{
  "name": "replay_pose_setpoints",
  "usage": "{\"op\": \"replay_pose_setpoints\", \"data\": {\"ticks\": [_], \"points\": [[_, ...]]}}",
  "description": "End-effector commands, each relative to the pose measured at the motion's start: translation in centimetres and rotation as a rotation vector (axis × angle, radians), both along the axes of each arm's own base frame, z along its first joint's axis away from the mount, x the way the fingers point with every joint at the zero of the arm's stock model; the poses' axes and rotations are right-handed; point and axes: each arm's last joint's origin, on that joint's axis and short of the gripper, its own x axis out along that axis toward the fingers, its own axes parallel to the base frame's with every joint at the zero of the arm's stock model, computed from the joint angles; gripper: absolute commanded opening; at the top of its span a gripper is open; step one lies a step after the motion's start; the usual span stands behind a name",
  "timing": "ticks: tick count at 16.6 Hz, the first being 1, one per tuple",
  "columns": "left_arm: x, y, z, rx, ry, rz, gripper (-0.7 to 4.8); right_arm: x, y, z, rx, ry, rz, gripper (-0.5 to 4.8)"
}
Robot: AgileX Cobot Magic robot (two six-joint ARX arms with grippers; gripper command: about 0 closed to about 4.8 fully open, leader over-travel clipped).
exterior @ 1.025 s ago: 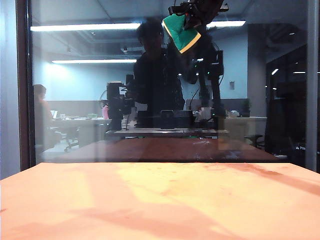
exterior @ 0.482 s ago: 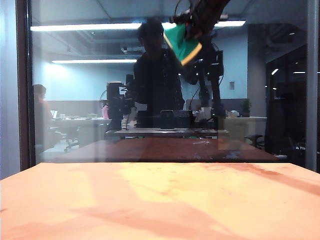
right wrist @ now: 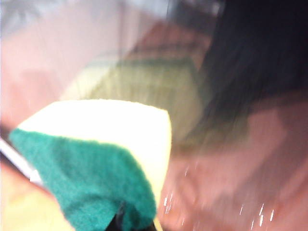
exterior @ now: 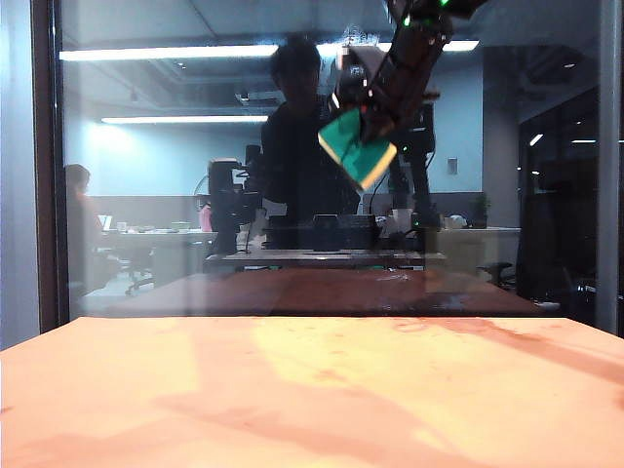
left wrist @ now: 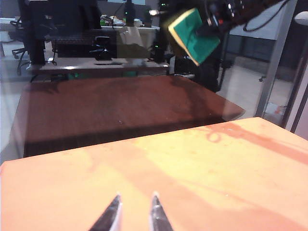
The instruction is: Pick up the sponge from the table, wipe the water off the glass, and finally place the sponge back on the table.
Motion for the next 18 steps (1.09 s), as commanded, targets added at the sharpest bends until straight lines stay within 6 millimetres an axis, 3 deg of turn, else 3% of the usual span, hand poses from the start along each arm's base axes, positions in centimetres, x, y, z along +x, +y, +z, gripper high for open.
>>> {"op": "replay_pose_setpoints", "data": {"ticks": [1,4,13,18], "points": [[0.0,0.0,0.2,0.004,-0.018,0.000,0.79,-0.2,-0.1,0.4,-0.003,-0.005,0.000,-0.09],[0.0,0.0,0.2,0.004,-0.018,0.000,0.78,-0.5,-0.2,0.8,-0.004,0.002,0.002,-0.09],[0.0,0.0,0.2,0.004,-0.018,0.000,0.78,-3.6,-1.7,7.4,0.050,-0.159,-0.012,-0.09],[0.0,0.1,0.2,0.003,-0.017,0.023,0.78,-5.7,-4.2,11.4,0.079,-0.251,-0.063,-0.09]]}}
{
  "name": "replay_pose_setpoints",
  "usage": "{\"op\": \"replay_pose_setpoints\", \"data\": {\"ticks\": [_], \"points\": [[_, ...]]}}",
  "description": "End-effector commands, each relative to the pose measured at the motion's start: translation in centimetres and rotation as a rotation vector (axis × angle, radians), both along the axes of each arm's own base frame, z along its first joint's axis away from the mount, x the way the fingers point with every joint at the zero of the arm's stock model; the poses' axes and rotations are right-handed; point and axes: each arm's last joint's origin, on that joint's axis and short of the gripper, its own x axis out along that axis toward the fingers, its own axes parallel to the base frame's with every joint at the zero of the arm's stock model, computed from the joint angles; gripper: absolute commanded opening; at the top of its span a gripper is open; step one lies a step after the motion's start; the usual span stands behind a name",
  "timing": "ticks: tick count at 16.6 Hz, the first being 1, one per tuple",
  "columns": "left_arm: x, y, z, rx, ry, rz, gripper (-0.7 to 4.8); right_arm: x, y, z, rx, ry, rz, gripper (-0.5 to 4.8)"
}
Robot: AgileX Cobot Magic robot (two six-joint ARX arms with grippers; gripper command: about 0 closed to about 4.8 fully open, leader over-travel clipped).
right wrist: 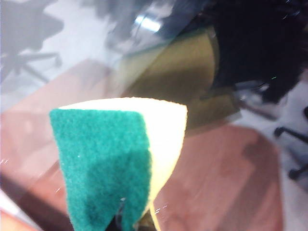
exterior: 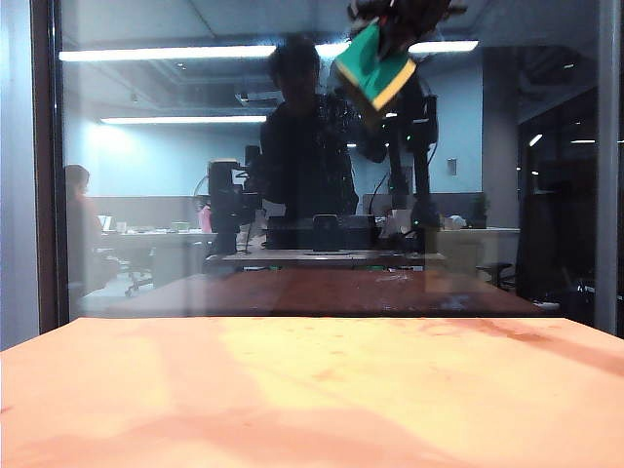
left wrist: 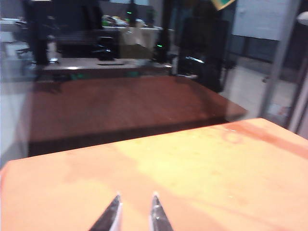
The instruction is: Pick up the sponge from the table, wipe the water off the glass, and finally place the sponge back on the table.
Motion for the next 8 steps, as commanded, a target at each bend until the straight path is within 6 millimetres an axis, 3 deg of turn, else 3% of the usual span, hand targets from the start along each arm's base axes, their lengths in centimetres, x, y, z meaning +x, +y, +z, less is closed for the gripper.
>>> {"op": "replay_pose_setpoints", "data": {"ticks": [1,8], "points": [[0.0,0.0,0.2,0.003,-0.016,0.008,0.78,-1.3,-2.0,2.5,0.020,-0.059,-0.052,-0.09],[0.0,0.0,0.2,0.003,-0.016,0.008,0.78,-4.6,-6.9,6.5,0.058,-0.089,-0.123,-0.09]]}}
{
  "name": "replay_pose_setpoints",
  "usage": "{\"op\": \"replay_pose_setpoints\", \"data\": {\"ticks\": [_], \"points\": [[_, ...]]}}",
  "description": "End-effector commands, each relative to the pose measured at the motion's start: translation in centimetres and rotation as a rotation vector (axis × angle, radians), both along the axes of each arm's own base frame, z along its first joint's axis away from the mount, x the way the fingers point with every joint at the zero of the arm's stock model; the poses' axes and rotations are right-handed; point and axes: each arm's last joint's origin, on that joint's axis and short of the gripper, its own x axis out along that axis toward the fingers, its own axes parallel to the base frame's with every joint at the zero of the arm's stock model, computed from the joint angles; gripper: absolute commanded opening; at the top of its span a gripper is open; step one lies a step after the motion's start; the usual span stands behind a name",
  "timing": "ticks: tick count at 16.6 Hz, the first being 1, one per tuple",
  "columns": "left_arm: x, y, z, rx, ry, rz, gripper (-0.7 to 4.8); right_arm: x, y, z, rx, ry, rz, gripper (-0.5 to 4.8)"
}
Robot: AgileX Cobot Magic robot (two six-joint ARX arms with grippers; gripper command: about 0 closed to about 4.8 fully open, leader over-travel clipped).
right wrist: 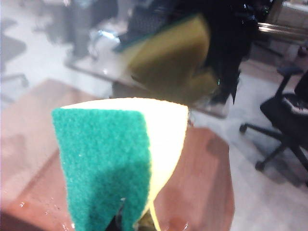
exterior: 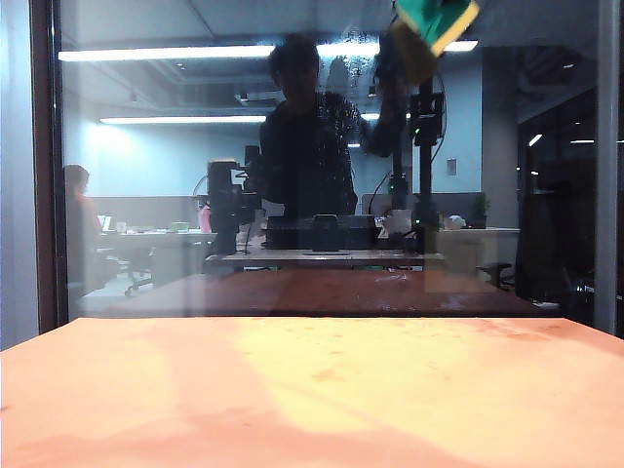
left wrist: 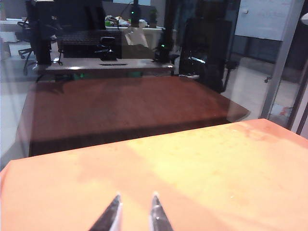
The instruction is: Pick up the sponge from the table, wipe the water off the glass, and finally place the sponge back on the table.
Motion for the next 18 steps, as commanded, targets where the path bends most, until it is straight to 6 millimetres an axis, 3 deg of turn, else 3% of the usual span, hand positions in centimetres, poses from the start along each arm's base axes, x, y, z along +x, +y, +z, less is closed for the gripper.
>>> {"op": "replay_pose_setpoints", "data": {"ticks": [1,4,8,10,14,18], "points": [[0.0,0.0,0.2,0.004,-0.017,0.000,0.78,-1.8,-1.0,1.8,0.017,-0.034,-0.009,-0.09],[0.0,0.0,0.2,0.004,-0.017,0.000,0.78,-2.4,-1.5,2.4,0.040,-0.037,-0.001,-0.09],[0.0,0.0,0.2,0.004,-0.017,-0.001,0.78,-0.3,-0.5,-1.3,0.055,0.003,0.063,-0.09],[0.0,0.0,0.2,0.004,-0.017,0.000,0.78,-0.2,-1.7,-2.8,0.081,0.036,0.026,-0.09],[0.0,0.0,0.2,0.004,-0.017,0.000,0.78,-4.1,-4.4,-3.3,0.144,-0.085,-0.027,-0.09],[0.0,0.0,0.2,0.004,-0.017,-0.001,0.78,-7.5,-5.6,-6.7,0.167,-0.058,-0.055,-0.09]]}}
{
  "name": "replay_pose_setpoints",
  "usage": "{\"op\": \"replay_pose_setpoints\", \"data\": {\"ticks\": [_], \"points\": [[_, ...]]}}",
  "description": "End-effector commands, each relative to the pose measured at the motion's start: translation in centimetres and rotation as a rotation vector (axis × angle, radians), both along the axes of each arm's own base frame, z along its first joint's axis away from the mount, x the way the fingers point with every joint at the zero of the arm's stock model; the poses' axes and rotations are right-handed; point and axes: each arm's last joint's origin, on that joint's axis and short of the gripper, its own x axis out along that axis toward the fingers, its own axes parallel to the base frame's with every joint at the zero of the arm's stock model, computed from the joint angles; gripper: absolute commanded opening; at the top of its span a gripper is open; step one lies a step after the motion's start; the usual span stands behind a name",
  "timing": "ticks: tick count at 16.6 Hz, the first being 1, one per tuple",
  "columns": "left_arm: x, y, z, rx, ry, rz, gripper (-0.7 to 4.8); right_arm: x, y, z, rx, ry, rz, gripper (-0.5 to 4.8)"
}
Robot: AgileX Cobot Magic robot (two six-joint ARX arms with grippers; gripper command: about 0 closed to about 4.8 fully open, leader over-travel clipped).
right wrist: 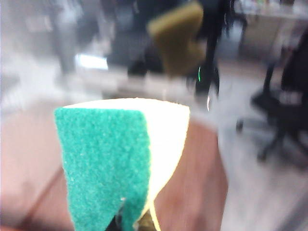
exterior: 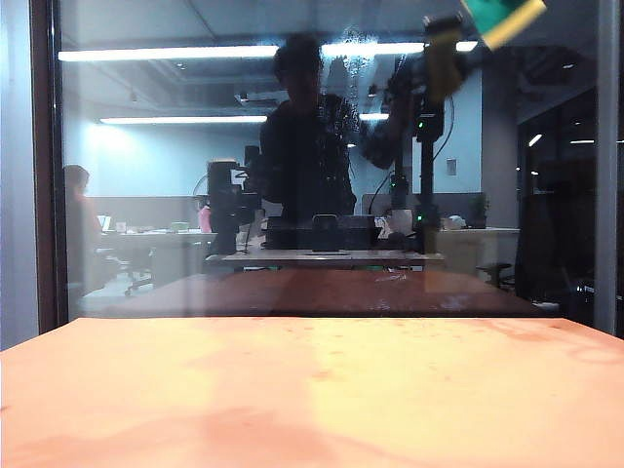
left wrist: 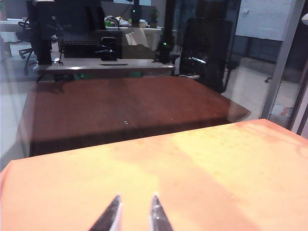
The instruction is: Pick up the sponge from the table, wipe the water off the glass, and finally place the sponge back on the table.
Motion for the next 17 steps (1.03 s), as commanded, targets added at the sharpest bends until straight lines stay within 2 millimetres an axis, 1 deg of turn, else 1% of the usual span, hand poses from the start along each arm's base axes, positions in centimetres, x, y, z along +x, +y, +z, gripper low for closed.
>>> {"op": "replay_pose_setpoints", "data": {"ticks": [1,3,4,5,8,9,12,16,17], "points": [[0.0,0.0,0.2,0.004,-0.017,-0.001,0.78,-2.3,-0.2,-2.9,0.073,-0.014,0.001,-0.09],[0.0,0.0,0.2,0.004,-0.017,-0.001,0.78,-3.6,-0.3,-5.2,0.138,-0.051,-0.003,-0.09],[0.0,0.0,0.2,0.004,-0.017,-0.001,0.79,-4.3,-0.4,-7.0,0.157,-0.041,-0.013,-0.09],[0.0,0.0,0.2,0.004,-0.017,-0.001,0.78,-4.7,-0.5,-8.3,0.170,-0.023,-0.016,-0.09],[0.0,0.0,0.2,0.004,-0.016,-0.005,0.78,-5.9,-0.7,-11.2,0.230,-0.022,-0.023,-0.09],[0.0,0.0,0.2,0.004,-0.016,-0.004,0.78,-6.6,-1.0,-12.8,0.237,-0.012,-0.035,-0.09],[0.0,0.0,0.2,0.003,-0.016,-0.005,0.78,-7.1,-1.0,-15.2,0.257,0.058,-0.015,-0.09],[0.0,0.0,0.2,0.003,-0.016,-0.004,0.78,-8.4,-1.1,-18.6,0.325,0.064,-0.020,-0.09],[0.0,0.0,0.2,0.001,-0.015,-0.005,0.78,-8.9,-1.1,-19.9,0.345,0.084,-0.024,-0.09]]}}
